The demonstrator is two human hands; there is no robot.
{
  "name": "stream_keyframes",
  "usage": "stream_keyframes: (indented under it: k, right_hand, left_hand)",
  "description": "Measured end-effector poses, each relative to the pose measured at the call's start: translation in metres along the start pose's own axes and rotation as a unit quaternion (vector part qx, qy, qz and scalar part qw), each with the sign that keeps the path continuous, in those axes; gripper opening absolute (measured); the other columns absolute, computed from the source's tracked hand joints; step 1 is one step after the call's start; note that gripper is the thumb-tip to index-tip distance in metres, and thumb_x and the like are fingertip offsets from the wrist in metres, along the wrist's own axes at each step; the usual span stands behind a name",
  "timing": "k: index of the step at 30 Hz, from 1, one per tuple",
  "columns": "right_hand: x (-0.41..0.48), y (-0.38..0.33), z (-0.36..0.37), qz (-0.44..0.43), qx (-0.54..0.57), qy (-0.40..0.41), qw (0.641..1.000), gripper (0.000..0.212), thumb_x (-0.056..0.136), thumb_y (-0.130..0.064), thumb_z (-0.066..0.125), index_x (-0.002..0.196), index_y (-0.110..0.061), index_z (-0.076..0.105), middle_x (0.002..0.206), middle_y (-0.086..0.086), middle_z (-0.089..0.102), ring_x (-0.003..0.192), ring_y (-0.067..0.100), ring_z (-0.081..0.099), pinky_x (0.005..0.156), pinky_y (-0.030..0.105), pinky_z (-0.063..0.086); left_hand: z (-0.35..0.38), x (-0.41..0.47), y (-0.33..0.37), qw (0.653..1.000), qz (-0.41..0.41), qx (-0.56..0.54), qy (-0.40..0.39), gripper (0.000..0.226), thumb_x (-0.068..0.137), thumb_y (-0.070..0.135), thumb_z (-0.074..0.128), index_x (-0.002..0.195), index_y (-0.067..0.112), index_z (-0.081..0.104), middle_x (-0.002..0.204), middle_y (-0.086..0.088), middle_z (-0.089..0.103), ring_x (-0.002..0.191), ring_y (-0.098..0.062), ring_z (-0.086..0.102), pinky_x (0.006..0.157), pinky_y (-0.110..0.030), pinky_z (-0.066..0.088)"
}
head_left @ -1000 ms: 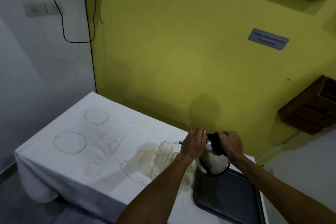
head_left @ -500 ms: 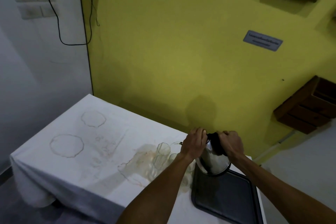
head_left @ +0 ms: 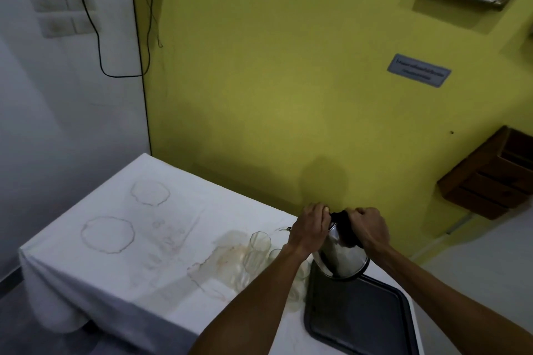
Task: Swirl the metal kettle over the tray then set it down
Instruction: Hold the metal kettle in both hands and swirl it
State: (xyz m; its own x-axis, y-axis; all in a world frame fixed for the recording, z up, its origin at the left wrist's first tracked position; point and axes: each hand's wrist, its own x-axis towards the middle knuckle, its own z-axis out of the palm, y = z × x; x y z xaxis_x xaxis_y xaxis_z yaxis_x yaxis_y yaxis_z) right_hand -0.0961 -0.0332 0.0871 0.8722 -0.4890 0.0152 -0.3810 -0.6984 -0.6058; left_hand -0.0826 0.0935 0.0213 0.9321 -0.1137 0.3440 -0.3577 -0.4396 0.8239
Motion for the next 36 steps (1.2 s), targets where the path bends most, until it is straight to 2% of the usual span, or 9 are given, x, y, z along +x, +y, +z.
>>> stream_keyframes:
  k: [5, 10, 14, 16, 18, 20, 23, 26, 36]
  right_hand:
    - [0.003, -0.001, 0.003, -0.001, 0.006, 0.003, 1.000, 0.035, 0.083, -0.031, 0.061, 0.058, -0.005, 0.063, 0.056, 0.010, 0.056, 0.053, 0.028, 0.053, 0.054, 0.030, 0.038]
    - [0.006, -0.002, 0.005, -0.006, 0.005, -0.003, 1.000, 0.037, 0.084, -0.028, 0.062, 0.051, -0.012, 0.055, 0.051, 0.006, 0.049, 0.049, 0.025, 0.045, 0.052, 0.029, 0.034]
    - [0.007, -0.001, 0.007, -0.007, -0.005, -0.007, 1.000, 0.036, 0.084, -0.028, 0.062, 0.051, -0.014, 0.055, 0.051, 0.006, 0.049, 0.050, 0.025, 0.047, 0.053, 0.029, 0.034]
    - [0.009, 0.000, 0.008, -0.009, -0.004, -0.009, 1.000, 0.036, 0.084, -0.028, 0.062, 0.052, -0.013, 0.056, 0.053, 0.007, 0.050, 0.050, 0.025, 0.047, 0.052, 0.029, 0.034]
    - [0.010, 0.001, 0.008, -0.011, -0.007, -0.008, 1.000, 0.037, 0.084, -0.028, 0.062, 0.053, -0.011, 0.055, 0.053, 0.007, 0.048, 0.049, 0.025, 0.045, 0.052, 0.029, 0.033]
    - [0.010, 0.001, 0.008, -0.014, -0.012, -0.006, 1.000, 0.037, 0.085, -0.028, 0.062, 0.052, -0.011, 0.053, 0.052, 0.006, 0.044, 0.048, 0.024, 0.042, 0.051, 0.028, 0.031]
    - [0.011, 0.002, 0.008, -0.016, -0.013, -0.008, 1.000, 0.038, 0.084, -0.029, 0.062, 0.052, -0.010, 0.052, 0.052, 0.007, 0.046, 0.050, 0.026, 0.045, 0.052, 0.030, 0.033]
    - [0.012, 0.002, 0.006, -0.013, -0.014, -0.009, 1.000, 0.035, 0.082, -0.032, 0.061, 0.059, -0.005, 0.061, 0.057, 0.011, 0.056, 0.057, 0.032, 0.056, 0.054, 0.031, 0.038]
    - [0.014, 0.009, 0.007, -0.027, -0.015, -0.004, 1.000, 0.039, 0.083, -0.031, 0.062, 0.052, -0.010, 0.053, 0.051, 0.006, 0.047, 0.048, 0.025, 0.045, 0.052, 0.030, 0.033]
  left_hand:
    - [0.000, 0.001, -0.002, 1.000, -0.011, -0.009, 0.007, 0.026, 0.105, 0.024, 0.038, 0.096, 0.007, 0.056, 0.094, -0.015, 0.059, 0.087, -0.032, 0.053, 0.069, -0.037, 0.037]
    - [0.000, 0.002, -0.003, 1.000, -0.019, -0.011, 0.008, 0.026, 0.104, 0.022, 0.039, 0.095, 0.006, 0.056, 0.094, -0.016, 0.059, 0.088, -0.032, 0.053, 0.070, -0.038, 0.037]
    - [0.001, 0.001, -0.005, 1.000, -0.023, -0.017, -0.002, 0.027, 0.105, 0.023, 0.038, 0.094, 0.006, 0.056, 0.094, -0.016, 0.059, 0.087, -0.032, 0.053, 0.070, -0.039, 0.038]
    - [0.000, 0.000, -0.004, 0.999, -0.030, -0.022, -0.002, 0.040, 0.105, 0.036, 0.031, 0.094, 0.007, 0.056, 0.094, -0.015, 0.059, 0.086, -0.032, 0.054, 0.069, -0.037, 0.038]
    - [-0.001, -0.001, 0.001, 0.999, -0.032, -0.032, 0.001, 0.065, 0.098, 0.058, 0.015, 0.093, 0.007, 0.055, 0.093, -0.015, 0.059, 0.085, -0.032, 0.054, 0.069, -0.036, 0.038]
    - [0.001, -0.001, 0.000, 0.999, -0.029, -0.036, 0.004, 0.076, 0.088, 0.065, 0.005, 0.093, 0.008, 0.055, 0.093, -0.015, 0.059, 0.086, -0.032, 0.054, 0.069, -0.038, 0.039]
    - [0.005, 0.000, -0.003, 0.999, -0.026, -0.033, 0.007, 0.081, 0.087, 0.069, 0.000, 0.093, 0.009, 0.054, 0.092, -0.015, 0.059, 0.085, -0.034, 0.054, 0.069, -0.041, 0.041]
    - [0.008, 0.000, -0.004, 0.999, -0.023, -0.026, 0.013, 0.083, 0.087, 0.070, -0.002, 0.092, 0.008, 0.053, 0.090, -0.015, 0.059, 0.084, -0.036, 0.053, 0.069, -0.043, 0.042]
    - [0.008, -0.002, -0.004, 1.000, -0.022, -0.017, 0.003, 0.083, 0.085, 0.070, -0.002, 0.095, 0.010, 0.054, 0.094, -0.014, 0.059, 0.087, -0.033, 0.054, 0.071, -0.042, 0.043]
